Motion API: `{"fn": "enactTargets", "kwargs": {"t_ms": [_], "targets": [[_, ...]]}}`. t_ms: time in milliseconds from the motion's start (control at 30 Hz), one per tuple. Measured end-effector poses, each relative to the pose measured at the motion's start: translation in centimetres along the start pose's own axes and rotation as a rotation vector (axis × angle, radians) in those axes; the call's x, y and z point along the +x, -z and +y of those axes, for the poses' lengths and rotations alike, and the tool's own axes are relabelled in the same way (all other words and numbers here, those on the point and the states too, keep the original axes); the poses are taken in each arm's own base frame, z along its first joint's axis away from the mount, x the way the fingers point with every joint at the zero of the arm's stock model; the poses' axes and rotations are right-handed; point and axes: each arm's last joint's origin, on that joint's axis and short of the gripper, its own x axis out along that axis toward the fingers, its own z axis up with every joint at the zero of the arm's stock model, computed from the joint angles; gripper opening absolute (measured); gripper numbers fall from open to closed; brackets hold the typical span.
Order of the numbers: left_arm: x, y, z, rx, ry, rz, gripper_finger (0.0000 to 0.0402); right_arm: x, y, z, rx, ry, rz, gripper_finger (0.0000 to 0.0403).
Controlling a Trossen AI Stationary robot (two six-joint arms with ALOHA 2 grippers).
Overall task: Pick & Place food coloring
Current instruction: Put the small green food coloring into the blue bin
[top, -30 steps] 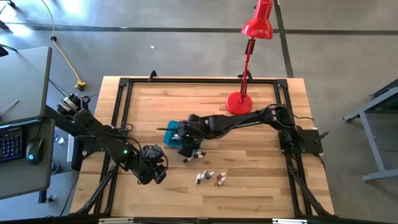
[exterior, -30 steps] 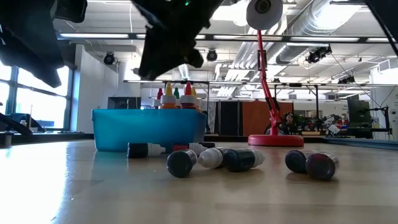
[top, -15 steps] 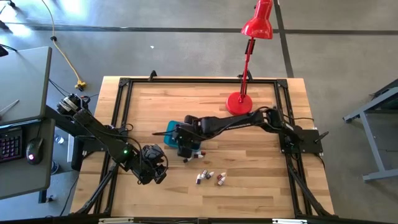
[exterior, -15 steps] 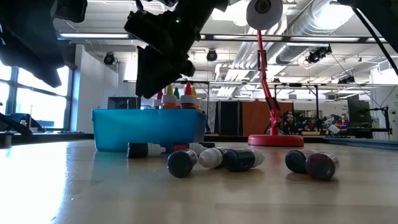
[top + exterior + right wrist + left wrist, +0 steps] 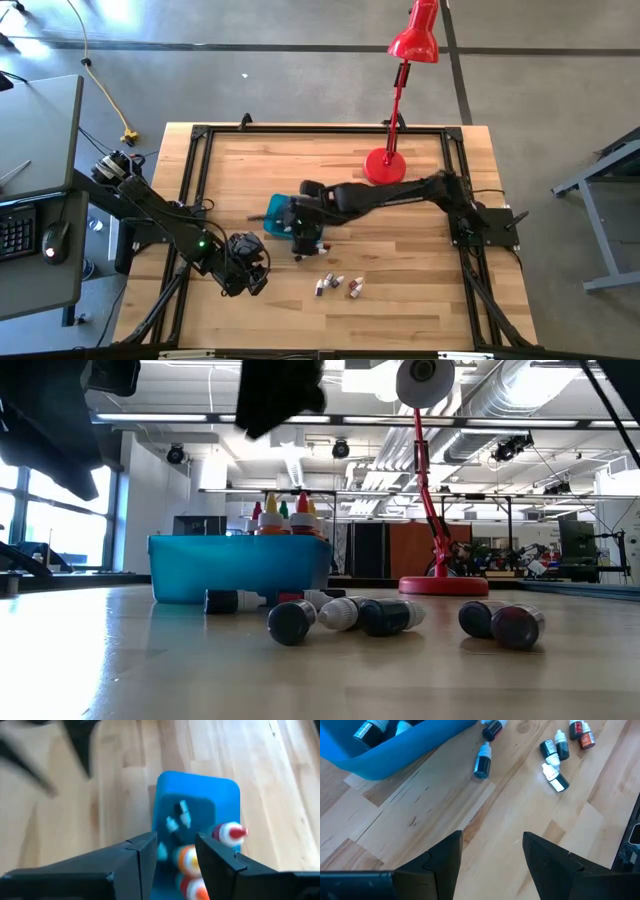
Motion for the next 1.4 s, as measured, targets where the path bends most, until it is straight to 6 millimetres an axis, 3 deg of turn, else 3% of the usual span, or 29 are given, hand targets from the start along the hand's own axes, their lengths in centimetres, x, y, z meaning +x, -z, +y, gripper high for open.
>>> {"fn": "enactTargets", "kwargs": {"t_ms": [133, 233, 467, 600, 700, 867, 1000, 1233, 1400], "targets": [[0.0, 0.0, 0.0, 0.000, 0.001, 0.003, 0.0207, -3.0, 1.0, 2.7, -0.064, -0.049, 0.063, 0.0128], [0.0, 0.0, 0.0, 0.000, 0.000, 0.003, 0.0207, -3.4, 2.7, 5.4, -0.123, -0.121, 0.151, 0.0128], [0.1, -0.2, 0.1, -0.004, -0.016, -0.037, 0.0207, -2.2, 8.9, 11.5, -0.247, -0.063, 0.297, 0.0128], [0.1, -0.3, 0.1, -0.005, -0.017, -0.058, 0.0207, -0.8, 12.3, 13.7, -0.279, -0.046, 0.319, 0.0128], [0.1, -0.5, 0.1, 0.015, -0.032, -0.121, 0.0207, -1.0, 14.1, 14.3, -0.238, -0.017, 0.339, 0.0128], [0.1, -0.6, -0.2, 0.041, -0.013, -0.148, 0.0207, -3.4, 16.4, 14.2, -0.182, 0.080, 0.259, 0.0128], [0.1, -0.7, -0.2, 0.060, -0.018, -0.171, 0.0207, -4.8, 18.4, 14.4, -0.138, 0.025, 0.129, 0.0128], [0.1, -0.9, -0.1, 0.124, -0.059, -0.252, 0.0207, -5.0, 21.6, 13.9, -0.049, -0.148, -0.090, 0.0128], [0.1, -1.1, -0.1, 0.147, -0.073, -0.290, 0.0207, -4.6, 23.0, 12.9, -0.002, -0.151, -0.179, 0.0128]]}}
